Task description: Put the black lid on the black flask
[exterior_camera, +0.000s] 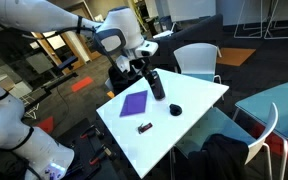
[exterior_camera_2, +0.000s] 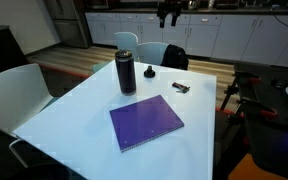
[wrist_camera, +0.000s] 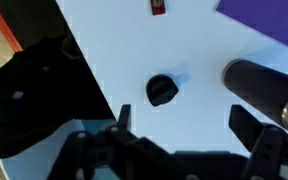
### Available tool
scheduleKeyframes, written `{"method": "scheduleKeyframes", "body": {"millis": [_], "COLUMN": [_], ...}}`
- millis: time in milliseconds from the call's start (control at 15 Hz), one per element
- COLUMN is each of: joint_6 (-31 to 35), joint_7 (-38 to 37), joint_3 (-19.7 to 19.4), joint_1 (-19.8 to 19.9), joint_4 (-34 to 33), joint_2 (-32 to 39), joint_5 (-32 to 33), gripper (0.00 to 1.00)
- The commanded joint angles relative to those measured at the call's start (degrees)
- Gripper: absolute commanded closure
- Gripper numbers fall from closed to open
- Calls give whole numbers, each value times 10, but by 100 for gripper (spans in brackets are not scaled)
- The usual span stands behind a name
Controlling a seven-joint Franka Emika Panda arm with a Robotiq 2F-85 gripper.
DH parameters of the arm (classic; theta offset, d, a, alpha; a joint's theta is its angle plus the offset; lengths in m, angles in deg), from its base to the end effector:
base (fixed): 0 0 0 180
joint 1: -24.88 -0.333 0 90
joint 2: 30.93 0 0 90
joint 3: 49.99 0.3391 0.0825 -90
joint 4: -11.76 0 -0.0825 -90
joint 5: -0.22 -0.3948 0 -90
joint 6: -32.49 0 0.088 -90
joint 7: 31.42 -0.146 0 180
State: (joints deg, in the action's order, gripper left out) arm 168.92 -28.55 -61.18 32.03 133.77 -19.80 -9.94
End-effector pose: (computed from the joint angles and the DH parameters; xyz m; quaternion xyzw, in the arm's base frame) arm 0.5601 -0.1778 0.3016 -0.9796 0.1935 -0.0391 0.0378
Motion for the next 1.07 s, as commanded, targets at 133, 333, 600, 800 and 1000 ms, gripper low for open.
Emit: {"method": "scheduleKeyframes", "body": {"millis": [133, 333, 600, 800, 1000], "joint_6": [54, 102, 140, 155, 165], "joint_7": [-199, -288, -395, -483, -575], "joint_3": [20, 19, 6, -6, -19], "joint_1": [-12, -24, -40, -50, -60], "joint_4": [-47, -75, -129, -171, -210], "joint_2": [115, 175, 251, 300, 342], "joint_5": [-15, -32, -62, -74, -78], "gripper": [0, 0, 0, 0, 0]}}
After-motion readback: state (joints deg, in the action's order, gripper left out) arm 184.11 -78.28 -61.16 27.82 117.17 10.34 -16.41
